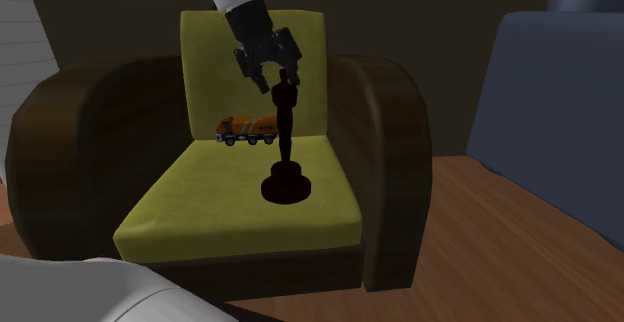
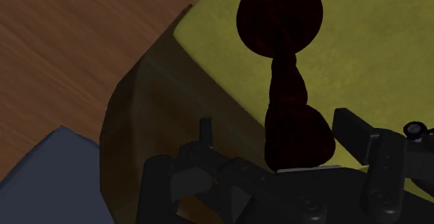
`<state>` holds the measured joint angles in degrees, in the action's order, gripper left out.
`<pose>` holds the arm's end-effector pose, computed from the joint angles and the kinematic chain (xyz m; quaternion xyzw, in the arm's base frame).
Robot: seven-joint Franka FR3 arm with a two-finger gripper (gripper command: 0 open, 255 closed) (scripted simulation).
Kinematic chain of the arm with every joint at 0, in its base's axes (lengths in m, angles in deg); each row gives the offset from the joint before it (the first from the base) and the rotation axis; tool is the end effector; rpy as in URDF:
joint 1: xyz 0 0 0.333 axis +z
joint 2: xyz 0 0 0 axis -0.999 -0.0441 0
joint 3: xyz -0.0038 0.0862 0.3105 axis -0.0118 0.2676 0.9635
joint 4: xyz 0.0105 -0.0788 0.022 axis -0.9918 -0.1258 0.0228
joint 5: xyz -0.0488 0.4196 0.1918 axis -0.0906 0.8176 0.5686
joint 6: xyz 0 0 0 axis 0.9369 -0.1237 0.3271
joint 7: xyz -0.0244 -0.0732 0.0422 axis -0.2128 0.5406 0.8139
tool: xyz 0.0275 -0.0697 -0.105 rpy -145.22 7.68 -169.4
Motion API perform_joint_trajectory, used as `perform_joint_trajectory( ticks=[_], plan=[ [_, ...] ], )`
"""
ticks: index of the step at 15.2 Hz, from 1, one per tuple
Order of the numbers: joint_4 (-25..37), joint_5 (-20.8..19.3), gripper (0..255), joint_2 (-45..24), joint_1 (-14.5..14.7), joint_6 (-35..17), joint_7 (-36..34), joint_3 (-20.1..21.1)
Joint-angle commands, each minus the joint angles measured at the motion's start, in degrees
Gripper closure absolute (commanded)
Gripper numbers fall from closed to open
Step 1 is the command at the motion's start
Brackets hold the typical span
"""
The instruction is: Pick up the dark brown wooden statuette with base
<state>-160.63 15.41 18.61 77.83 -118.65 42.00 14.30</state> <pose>0.4475 0.0863 0.6309 0.9679 -0.1662 0.1168 0.1481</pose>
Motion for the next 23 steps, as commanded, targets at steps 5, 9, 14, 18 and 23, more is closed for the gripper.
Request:
perform_joint_trajectory(
  ticks=[5, 9, 14, 18, 23],
  plan=[
    [0.7, -2.1, 0, -2.4, -1.8, -1.0, -7.6, 4.4],
    [-2.4, -2.0, 0, -1.9, -1.5, -3.5, -8.4, 4.5],
    [-2.5, -2.0, 255, -1.9, -1.5, -3.6, -8.4, 4.4],
    [-2.6, -2.0, 255, -1.9, -1.5, -3.6, -8.4, 4.5],
    [0.2, -2.1, 255, -2.3, -1.7, -1.4, -7.7, 4.4]
  ],
)
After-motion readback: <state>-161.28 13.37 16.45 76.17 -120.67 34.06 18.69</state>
